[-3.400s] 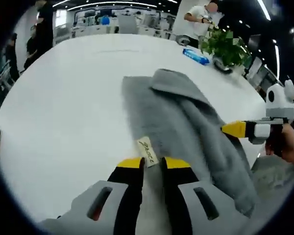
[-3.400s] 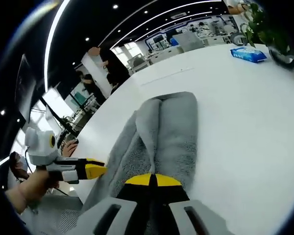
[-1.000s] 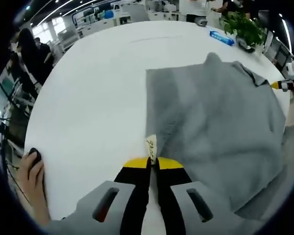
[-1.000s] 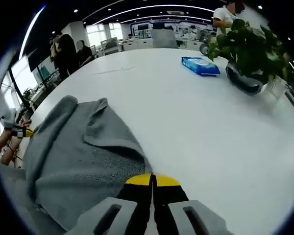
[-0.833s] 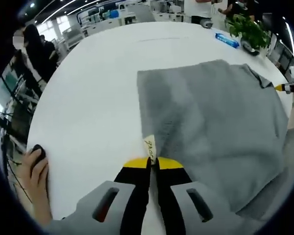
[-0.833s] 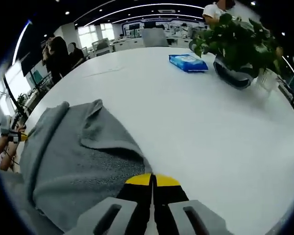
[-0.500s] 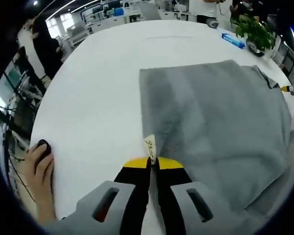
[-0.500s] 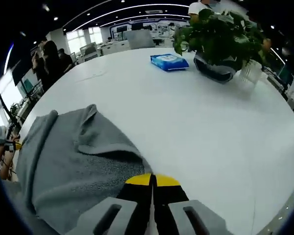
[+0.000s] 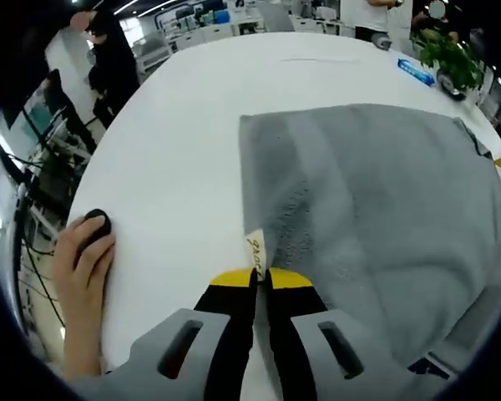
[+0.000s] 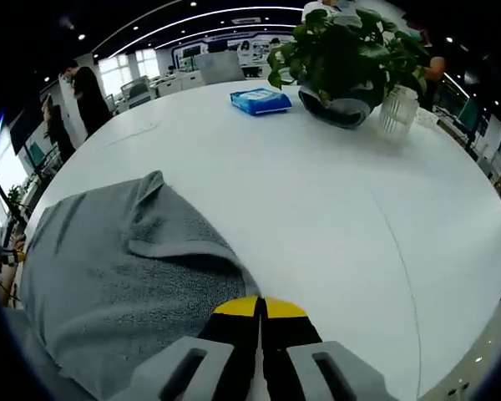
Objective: Open the folded towel by lifting each exposed corner and separating the folded layers until the towel lies flat within the target outline without major curled edges
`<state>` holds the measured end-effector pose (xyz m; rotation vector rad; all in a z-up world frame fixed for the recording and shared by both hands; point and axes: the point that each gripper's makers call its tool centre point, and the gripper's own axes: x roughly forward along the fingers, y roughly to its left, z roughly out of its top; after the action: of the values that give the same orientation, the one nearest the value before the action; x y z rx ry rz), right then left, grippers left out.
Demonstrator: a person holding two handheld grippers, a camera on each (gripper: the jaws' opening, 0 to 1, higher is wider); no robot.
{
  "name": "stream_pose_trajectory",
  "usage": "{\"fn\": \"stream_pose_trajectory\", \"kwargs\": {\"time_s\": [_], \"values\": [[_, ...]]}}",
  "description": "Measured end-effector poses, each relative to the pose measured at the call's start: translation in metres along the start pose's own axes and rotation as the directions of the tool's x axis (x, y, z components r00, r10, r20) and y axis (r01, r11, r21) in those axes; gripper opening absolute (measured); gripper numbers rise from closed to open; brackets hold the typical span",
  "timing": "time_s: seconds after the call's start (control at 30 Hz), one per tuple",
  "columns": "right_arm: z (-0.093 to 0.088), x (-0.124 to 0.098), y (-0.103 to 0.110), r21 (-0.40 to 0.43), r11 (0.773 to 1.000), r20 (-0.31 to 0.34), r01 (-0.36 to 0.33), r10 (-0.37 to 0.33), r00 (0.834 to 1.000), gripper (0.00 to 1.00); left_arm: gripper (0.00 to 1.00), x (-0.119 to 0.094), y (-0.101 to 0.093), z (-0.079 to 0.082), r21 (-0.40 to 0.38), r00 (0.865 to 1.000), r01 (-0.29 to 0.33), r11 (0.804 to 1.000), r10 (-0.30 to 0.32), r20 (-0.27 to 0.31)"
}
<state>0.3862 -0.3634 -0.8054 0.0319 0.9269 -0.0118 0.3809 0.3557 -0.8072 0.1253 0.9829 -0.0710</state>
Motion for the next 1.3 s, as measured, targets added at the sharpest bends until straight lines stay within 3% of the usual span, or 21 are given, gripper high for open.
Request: {"fn": "stream_pose_trajectory", "kwargs": {"time_s": [0.17, 0.23, 0.3, 0.37, 0.47, 0.53, 0.57, 0.63, 0.7, 0.77, 0.83, 0.9, 1.03, 1.17, 1.3], "values": [[-0.005, 0.005, 0.0, -0.055, 0.998, -0.015, 0.013, -0.014, 1.0, 0.0, 0.04, -0.003, -0.007, -0.001, 0.036, 1.0, -0.016, 0.999, 0.016, -0.004], [0.003, 0.003, 0.001, -0.106, 0.994, 0.032, 0.008, -0.005, 0.999, 0.0, 0.05, -0.006, -0.007, 0.002, 0.085, 0.999, -0.034, 0.996, 0.034, 0.005], [0.015, -0.006, 0.001, -0.133, 0.99, 0.095, 0.041, -0.029, 0.995, 0.01, 0.07, -0.012, -0.007, 0.01, 0.143, 0.997, -0.061, 0.988, 0.055, 0.048], [0.041, -0.018, 0.02, -0.147, 0.989, 0.238, -0.009, 0.045, 0.97, 0.1, 0.1, -0.023, -0.012, 0.02, 0.158, 0.994, -0.073, 0.985, 0.058, 0.098], [0.067, -0.033, 0.055, -0.174, 0.979, 0.337, -0.108, 0.162, 0.928, 0.1, 0.14, -0.041, -0.028, 0.043, 0.137, 0.977, -0.078, 0.987, 0.048, 0.207], [0.074, -0.036, 0.089, -0.195, 0.954, 0.341, -0.226, 0.282, 0.897, 0.09, 0.15, -0.049, -0.051, 0.056, 0.151, 0.967, -0.042, 0.988, 0.002, 0.257], [0.072, -0.034, 0.112, -0.207, 0.936, 0.3, -0.286, 0.339, 0.892, 0.09, 0.16, -0.052, -0.058, 0.058, 0.157, 0.966, -0.041, 0.987, -0.001, 0.258], [0.068, -0.024, 0.131, -0.278, 0.919, 0.245, -0.28, 0.35, 0.904, 0.08, 0.16, -0.052, -0.088, 0.064, 0.184, 0.958, 0.018, 0.983, -0.07, 0.277], [0.062, -0.009, 0.149, -0.334, 0.901, 0.181, -0.276, 0.349, 0.92, 0.08, 0.16, -0.043, -0.122, 0.055, 0.199, 0.96, 0.118, 0.973, -0.163, 0.229], [0.051, 0.005, 0.159, -0.328, 0.9, 0.111, -0.287, 0.338, 0.935, 0.07, 0.16, -0.031, -0.137, 0.043, 0.211, 0.966, 0.151, 0.966, -0.19, 0.177], [0.037, 0.024, 0.159, -0.358, 0.9, 0.039, -0.249, 0.281, 0.959, 0.08, 0.17, -0.014, -0.148, 0.019, 0.217, 0.977, 0.176, 0.96, -0.196, 0.078], [0.03, 0.038, 0.155, -0.374, 0.894, -0.001, -0.245, 0.264, 0.965, 0.08, 0.17, -0.004, -0.149, 0.011, 0.225, 0.979, 0.175, 0.959, -0.193, 0.061], [0.038, 0.044, 0.146, -0.34, 0.921, 0.051, -0.191, 0.22, 0.974, 0.04, 0.17, -0.005, -0.15, 0.007, 0.224, 0.978, 0.164, 0.961, -0.188, 0.092], [0.039, 0.044, 0.144, -0.389, 0.905, 0.058, -0.174, 0.212, 0.975, 0.0, 0.15, -0.003, -0.149, 0.008, 0.216, 0.975, 0.168, 0.962, -0.194, 0.106], [0.047, 0.035, 0.143, -0.366, 0.914, 0.085, -0.177, 0.222, 0.971, 0.0, 0.12, -0.003, -0.152, 0.007, 0.246, 0.975, 0.158, 0.956, -0.191, 0.115]]}}
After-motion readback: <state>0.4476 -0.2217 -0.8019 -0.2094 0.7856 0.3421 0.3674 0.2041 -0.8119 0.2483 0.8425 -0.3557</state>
